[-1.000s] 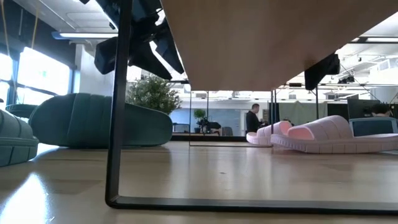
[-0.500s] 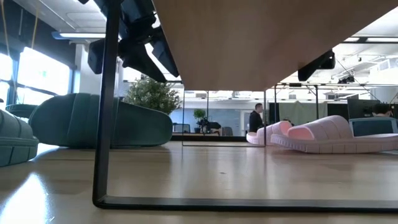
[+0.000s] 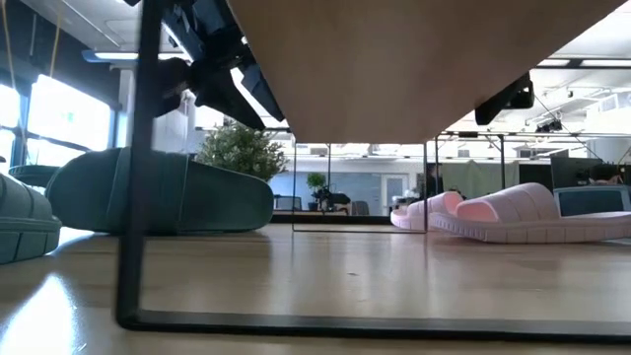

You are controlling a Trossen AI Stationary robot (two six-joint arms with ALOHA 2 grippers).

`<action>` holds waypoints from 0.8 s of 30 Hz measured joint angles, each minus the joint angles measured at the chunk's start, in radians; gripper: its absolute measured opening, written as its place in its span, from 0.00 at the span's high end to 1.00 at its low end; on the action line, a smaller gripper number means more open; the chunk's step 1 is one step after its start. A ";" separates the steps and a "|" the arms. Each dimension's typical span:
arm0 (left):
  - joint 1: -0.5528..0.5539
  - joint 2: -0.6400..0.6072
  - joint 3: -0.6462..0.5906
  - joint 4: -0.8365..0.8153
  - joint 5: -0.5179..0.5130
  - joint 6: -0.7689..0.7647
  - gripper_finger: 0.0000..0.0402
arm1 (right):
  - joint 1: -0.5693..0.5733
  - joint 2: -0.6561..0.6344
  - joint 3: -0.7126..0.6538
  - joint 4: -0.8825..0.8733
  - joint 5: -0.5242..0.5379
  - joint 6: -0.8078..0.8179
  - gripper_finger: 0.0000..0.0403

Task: Pick and place slides into the shelf
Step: Adjust the shelf, then adjust the pink slipper

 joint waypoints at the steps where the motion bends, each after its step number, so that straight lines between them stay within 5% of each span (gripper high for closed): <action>1: 0.000 0.000 0.000 -0.002 -0.004 0.000 0.70 | 0.000 0.000 0.000 0.002 -0.001 0.000 1.00; 16: 0.000 0.000 0.000 -0.029 -0.055 -0.037 0.70 | -0.005 -0.008 0.003 -0.209 0.098 0.031 1.00; 24: 0.000 -0.008 0.000 -0.074 -0.065 -0.052 0.70 | -0.041 -0.150 0.002 -0.382 0.204 0.128 0.96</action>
